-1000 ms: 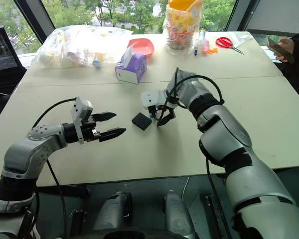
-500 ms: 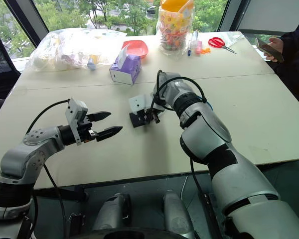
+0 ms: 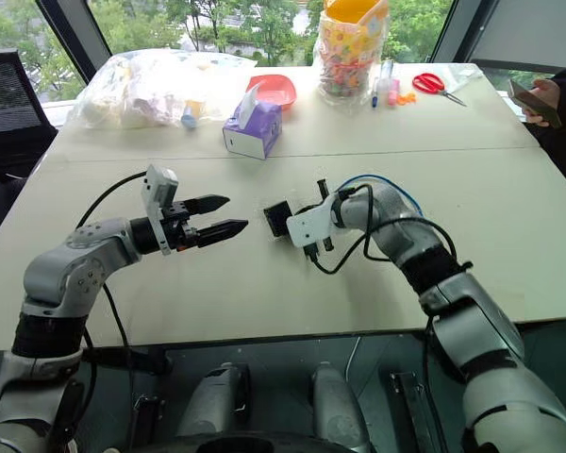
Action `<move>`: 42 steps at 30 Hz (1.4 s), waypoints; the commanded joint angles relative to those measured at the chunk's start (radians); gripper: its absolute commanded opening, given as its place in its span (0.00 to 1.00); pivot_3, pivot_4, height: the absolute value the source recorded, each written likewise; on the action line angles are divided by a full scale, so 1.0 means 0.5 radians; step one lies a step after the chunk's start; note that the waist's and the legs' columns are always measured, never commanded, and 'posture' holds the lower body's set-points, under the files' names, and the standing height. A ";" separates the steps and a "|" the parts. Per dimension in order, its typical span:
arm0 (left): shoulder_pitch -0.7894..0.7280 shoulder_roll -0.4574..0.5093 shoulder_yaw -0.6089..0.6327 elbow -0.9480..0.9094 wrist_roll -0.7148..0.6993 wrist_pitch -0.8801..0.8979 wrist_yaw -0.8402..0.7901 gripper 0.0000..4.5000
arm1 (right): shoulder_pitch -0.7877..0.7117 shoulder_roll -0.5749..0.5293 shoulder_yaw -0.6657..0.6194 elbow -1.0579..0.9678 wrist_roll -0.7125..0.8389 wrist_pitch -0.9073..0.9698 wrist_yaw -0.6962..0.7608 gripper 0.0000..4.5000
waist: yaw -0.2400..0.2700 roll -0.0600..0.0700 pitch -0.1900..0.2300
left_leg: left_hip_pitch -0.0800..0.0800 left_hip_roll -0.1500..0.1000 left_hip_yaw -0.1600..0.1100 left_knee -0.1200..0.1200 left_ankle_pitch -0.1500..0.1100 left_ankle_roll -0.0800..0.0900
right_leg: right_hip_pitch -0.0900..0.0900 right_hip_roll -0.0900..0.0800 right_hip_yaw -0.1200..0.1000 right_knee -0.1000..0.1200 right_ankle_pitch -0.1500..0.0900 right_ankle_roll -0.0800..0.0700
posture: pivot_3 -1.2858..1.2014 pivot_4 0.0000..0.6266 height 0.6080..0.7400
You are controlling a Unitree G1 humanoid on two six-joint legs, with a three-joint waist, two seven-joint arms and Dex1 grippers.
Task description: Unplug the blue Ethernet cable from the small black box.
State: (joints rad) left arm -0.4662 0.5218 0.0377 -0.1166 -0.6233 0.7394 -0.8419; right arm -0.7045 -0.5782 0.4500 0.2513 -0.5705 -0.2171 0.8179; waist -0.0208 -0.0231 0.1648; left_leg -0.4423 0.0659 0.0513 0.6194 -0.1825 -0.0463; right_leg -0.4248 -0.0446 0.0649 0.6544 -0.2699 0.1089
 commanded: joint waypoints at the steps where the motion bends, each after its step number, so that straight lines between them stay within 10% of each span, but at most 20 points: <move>1: -0.164 -0.025 -0.032 0.143 0.012 -0.050 -0.085 1.00 | 0.164 0.028 -0.180 -0.556 -0.118 0.183 -0.227 0.01 | 0.008 0.000 0.000 | -0.001 0.000 0.000 0.000 0.000 0.000 | -0.001 0.000 0.000 0.000 -0.002 -0.003 | 0.52 0.24 0.96; 19: -0.395 -0.128 -0.080 0.410 0.074 -0.159 -0.232 1.00 | 0.259 0.169 -0.141 -0.838 -0.381 0.408 -0.405 0.01 | 0.011 -0.001 0.001 | -0.005 0.000 0.000 0.011 0.000 0.001 | 0.001 0.000 0.000 -0.001 -0.003 -0.005 | 0.52 0.24 0.96; 28: -0.359 -0.179 -0.122 0.393 0.121 -0.201 -0.228 0.15 | 0.249 0.186 -0.137 -0.876 -0.366 0.401 -0.378 0.00 | 0.011 -0.001 0.001 | -0.005 0.000 0.000 0.011 0.000 0.001 | 0.001 0.000 0.000 -0.001 -0.003 -0.005 | 0.52 0.24 0.96; 36: -0.356 -0.186 -0.138 0.427 0.184 -0.223 -0.234 0.10 | 0.230 0.180 -0.172 -0.908 -0.284 0.410 -0.304 0.00 | 0.012 -0.001 0.001 | -0.005 0.000 0.000 0.012 0.000 0.001 | 0.002 0.000 0.000 -0.001 -0.003 -0.005 | 0.52 0.24 0.96; 42: -0.356 -0.080 -0.135 0.431 0.169 -0.242 -0.440 0.10 | 0.205 0.224 -0.397 -0.998 0.347 0.859 0.226 0.61 | 0.012 -0.001 0.001 | -0.005 0.000 0.000 0.012 0.000 0.001 | 0.003 0.000 0.000 -0.001 -0.003 -0.005 | 0.52 0.24 0.96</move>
State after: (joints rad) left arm -0.6367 0.4609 -0.0358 0.1149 -0.5274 0.6411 -1.0163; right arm -0.5701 -0.4558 0.2997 -0.1865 -0.5134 0.1571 0.8409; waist -0.0150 -0.0236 0.1653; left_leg -0.4448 0.0660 0.0511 0.6255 -0.1827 -0.0459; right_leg -0.4234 -0.0445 0.0650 0.6540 -0.2713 0.1066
